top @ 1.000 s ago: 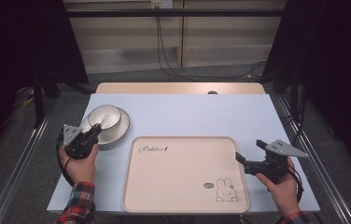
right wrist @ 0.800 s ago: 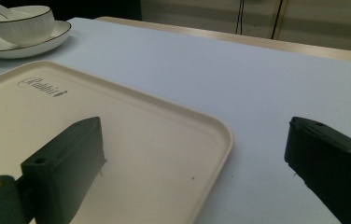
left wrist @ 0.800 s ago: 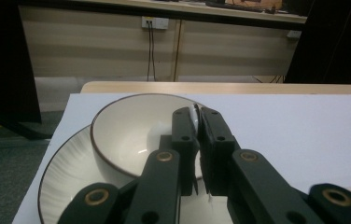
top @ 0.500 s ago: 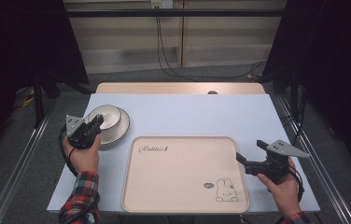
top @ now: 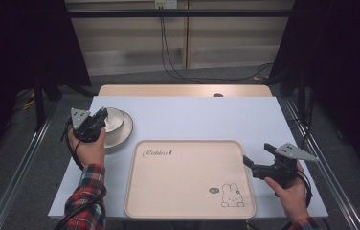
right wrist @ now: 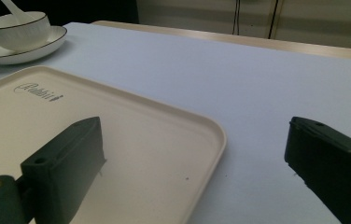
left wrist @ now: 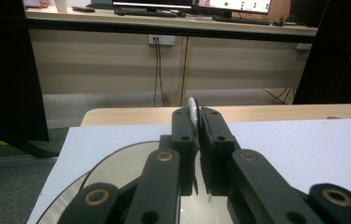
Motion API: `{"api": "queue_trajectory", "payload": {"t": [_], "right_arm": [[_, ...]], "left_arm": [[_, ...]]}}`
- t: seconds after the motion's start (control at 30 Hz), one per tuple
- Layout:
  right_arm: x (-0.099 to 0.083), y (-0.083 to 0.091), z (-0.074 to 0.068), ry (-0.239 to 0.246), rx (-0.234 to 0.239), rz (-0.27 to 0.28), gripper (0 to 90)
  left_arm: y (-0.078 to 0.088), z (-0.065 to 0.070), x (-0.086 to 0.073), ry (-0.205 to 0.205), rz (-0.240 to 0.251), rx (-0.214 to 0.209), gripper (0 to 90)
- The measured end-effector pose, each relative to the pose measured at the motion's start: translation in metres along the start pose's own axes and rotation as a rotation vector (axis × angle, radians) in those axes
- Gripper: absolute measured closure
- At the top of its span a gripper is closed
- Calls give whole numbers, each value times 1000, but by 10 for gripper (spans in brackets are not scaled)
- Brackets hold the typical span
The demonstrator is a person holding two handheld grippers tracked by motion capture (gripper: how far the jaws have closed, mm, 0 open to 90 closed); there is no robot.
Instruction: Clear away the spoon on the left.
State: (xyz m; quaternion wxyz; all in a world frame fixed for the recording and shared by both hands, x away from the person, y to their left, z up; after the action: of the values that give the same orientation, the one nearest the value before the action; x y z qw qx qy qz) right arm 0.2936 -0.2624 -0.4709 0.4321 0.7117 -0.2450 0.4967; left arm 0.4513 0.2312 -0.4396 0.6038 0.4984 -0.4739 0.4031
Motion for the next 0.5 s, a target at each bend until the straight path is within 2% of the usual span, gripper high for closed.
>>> {"api": "queue_trajectory", "payload": {"t": [0.07, 0.3, 0.5], "right_arm": [[0, 0, 0, 3, 3, 2, 44], [1, 1, -1, -2, 7, 7, 44], [1, 0, -1, -3, 8, 7, 44]], "left_arm": [[-3, 0, 1, -12, -6, 0, 852], [-12, -1, 4, 5, 10, 24, 852], [-19, -3, 7, 16, 3, 33, 853]]}}
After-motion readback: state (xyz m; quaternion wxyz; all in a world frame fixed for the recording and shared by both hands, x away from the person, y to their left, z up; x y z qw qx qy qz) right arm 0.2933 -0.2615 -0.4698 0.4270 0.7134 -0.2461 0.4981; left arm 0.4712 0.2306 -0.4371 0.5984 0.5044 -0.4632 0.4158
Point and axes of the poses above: each handheld gripper's, and its own axes: y roughly backward along the jaws, x roughly out of its top, z roughly to its right, the point moved 7 cm from there along -y, roughly forward along the jaws, and after that the axes turned 6 degrees about x, right-handed, at the moved point
